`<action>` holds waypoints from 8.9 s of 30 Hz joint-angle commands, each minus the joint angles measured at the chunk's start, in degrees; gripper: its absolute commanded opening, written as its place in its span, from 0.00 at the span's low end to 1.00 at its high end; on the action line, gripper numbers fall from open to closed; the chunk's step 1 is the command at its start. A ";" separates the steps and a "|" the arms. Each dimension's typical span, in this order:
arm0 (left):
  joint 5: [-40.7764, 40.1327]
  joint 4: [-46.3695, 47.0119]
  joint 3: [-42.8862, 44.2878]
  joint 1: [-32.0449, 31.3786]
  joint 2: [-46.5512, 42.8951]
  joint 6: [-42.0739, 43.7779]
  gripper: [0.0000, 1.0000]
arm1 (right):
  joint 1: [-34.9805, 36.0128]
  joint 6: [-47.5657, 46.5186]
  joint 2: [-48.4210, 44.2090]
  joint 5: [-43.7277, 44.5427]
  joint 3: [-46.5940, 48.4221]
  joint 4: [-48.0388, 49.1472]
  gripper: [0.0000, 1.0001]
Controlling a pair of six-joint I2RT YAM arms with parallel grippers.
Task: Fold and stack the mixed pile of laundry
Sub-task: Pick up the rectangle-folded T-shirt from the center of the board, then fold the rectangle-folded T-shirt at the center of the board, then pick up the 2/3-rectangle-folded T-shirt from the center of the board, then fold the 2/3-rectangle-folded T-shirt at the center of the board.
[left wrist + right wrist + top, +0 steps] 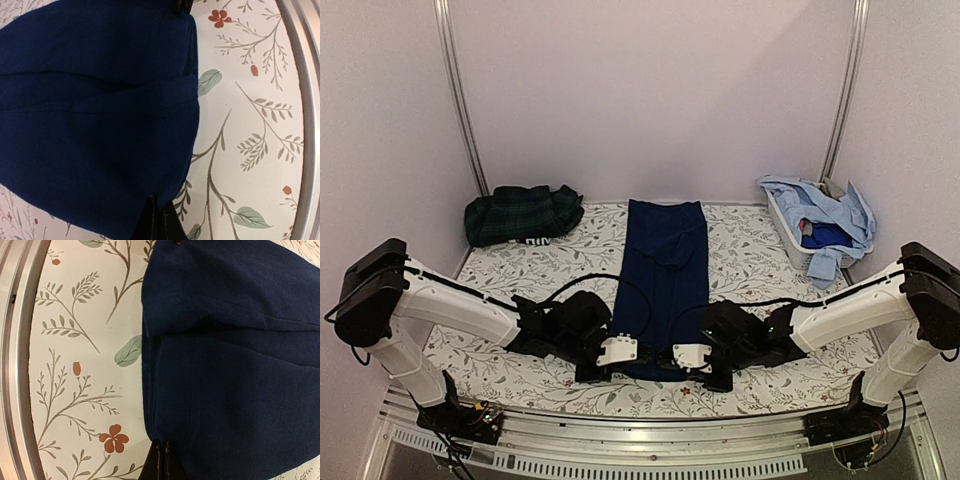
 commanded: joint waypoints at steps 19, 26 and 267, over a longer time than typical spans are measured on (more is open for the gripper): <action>-1.98 4.72 2.56 2.37 -4.21 -2.13 0.00 | -5.54 0.43 -6.53 8.13 4.63 -4.09 0.00; -3.10 9.15 6.45 8.67 -0.71 -0.35 0.00 | -10.13 -1.91 -5.82 7.84 7.01 -1.79 0.00; 26.21 -9.26 61.03 42.43 34.41 -54.96 0.53 | -51.37 58.08 34.28 -48.90 60.49 -7.63 0.52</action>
